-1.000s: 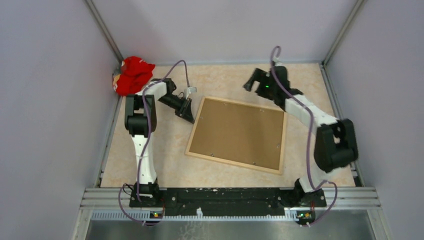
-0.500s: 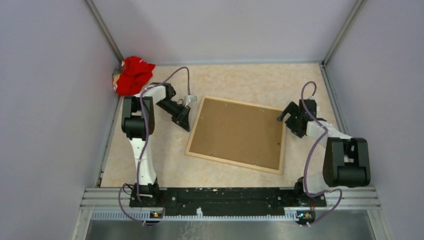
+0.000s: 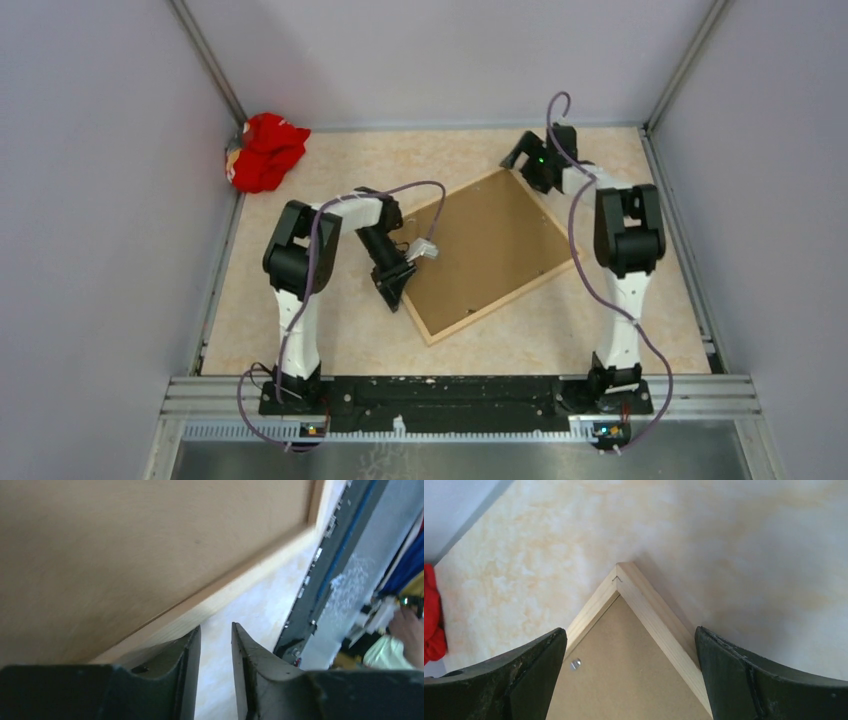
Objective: Put the photo into the frame
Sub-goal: Adjust the photo frame at the center of the board, then install the photo frame at the center of the board.
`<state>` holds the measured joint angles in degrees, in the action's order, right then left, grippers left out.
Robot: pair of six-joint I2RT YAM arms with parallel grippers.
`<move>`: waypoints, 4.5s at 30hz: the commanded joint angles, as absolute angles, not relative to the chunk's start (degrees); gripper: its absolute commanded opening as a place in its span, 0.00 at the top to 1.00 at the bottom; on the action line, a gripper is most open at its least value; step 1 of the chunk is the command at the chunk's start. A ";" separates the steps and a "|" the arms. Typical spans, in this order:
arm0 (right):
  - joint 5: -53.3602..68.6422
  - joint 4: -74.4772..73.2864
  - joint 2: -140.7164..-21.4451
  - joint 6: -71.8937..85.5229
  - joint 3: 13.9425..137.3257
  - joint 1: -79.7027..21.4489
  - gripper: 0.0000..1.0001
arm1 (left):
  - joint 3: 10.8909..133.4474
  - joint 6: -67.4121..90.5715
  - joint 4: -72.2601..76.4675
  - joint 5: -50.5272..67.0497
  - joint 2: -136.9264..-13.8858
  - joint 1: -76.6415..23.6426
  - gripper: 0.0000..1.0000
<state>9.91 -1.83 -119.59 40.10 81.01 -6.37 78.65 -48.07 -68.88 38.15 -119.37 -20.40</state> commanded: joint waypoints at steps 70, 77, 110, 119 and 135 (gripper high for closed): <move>15.25 -4.35 -80.44 39.39 51.24 -24.69 0.11 | 92.04 -49.79 -68.99 54.88 -128.29 -9.05 0.71; 19.93 5.11 -92.60 43.65 56.02 -35.83 0.14 | 90.74 -48.52 -67.41 54.73 -128.72 -9.07 0.76; 23.27 17.30 -113.11 52.33 63.84 -44.67 0.28 | 89.36 -46.81 -65.54 53.17 -129.31 -9.14 0.84; 22.42 18.00 -114.65 52.78 64.33 -44.71 0.30 | 88.64 -46.80 -65.22 53.51 -129.12 -9.23 0.85; 21.18 17.36 -117.18 52.21 66.76 -44.73 0.33 | 87.82 -47.46 -65.26 52.85 -128.28 -9.80 0.86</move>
